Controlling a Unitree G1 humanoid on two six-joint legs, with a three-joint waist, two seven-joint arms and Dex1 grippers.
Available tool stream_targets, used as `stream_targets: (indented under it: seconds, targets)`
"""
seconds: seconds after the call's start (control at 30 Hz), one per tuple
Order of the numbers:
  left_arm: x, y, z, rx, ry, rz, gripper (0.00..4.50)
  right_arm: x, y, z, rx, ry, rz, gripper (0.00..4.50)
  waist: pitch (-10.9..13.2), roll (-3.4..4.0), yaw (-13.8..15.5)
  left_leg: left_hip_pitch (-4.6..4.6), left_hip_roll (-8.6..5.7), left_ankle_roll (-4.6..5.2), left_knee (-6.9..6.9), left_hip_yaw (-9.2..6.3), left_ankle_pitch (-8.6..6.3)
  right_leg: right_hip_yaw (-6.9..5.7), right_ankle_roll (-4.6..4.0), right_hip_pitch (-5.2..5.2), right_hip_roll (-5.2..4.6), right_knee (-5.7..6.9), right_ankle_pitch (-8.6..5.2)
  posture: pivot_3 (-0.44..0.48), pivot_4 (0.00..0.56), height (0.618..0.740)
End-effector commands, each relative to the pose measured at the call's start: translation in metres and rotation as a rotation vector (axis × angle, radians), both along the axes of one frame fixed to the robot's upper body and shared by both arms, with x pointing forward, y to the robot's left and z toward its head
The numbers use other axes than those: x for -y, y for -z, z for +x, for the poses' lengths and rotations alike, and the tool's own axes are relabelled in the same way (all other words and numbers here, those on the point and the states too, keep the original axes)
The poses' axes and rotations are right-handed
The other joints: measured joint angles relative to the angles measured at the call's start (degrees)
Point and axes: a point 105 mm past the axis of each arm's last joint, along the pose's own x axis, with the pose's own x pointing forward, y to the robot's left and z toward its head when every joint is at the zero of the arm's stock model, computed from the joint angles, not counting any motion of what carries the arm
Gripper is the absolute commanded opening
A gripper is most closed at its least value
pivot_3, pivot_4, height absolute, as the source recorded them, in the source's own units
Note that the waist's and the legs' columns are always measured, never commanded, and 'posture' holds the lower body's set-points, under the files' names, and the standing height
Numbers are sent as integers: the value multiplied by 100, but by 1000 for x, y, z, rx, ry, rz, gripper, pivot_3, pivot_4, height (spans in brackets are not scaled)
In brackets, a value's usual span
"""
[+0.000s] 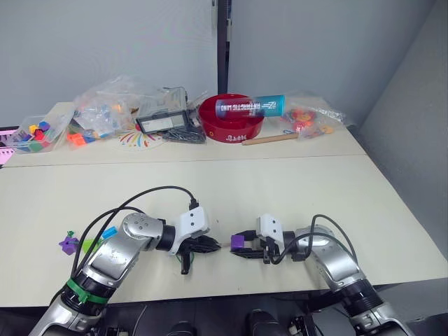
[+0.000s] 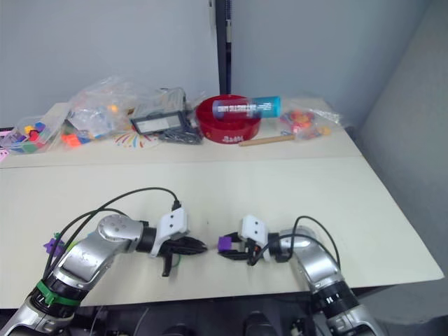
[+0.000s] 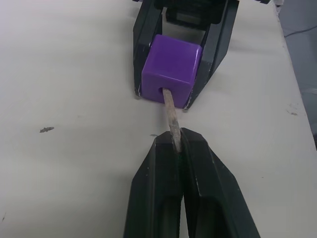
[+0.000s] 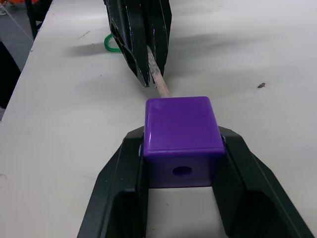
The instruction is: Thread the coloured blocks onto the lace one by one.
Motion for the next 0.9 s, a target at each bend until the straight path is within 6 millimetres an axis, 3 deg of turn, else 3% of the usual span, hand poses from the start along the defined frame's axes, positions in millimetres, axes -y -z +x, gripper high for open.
stream_targets:
  seconds: [0.03,0.4,0.67,0.9]
  targets:
    - [27,-12,-29,-20,177,-92,0,-2,21,-7,-74,-17,-49,1218,0,0,2,0,0,0,-1,-1,0,0,0,0,0,0,0,0,150,740]
    - [38,12,-26,-33,168,-53,0,-2,24,-12,-115,-66,-45,1218,-12,0,54,6,-2,2,-1,-1,-2,-1,1,16,-3,-13,0,0,150,740]
    - [56,4,-22,-15,163,-116,0,-3,25,-16,-134,-90,-43,1218,-21,2,153,69,-1,18,-11,1,-11,-3,10,103,-5,-65,-6,0,150,740]
    - [46,-4,-21,4,162,-103,0,-1,28,-16,-153,-82,-41,1218,-21,2,149,68,-1,19,-11,1,-12,-3,10,102,-5,-65,-6,0,150,740]
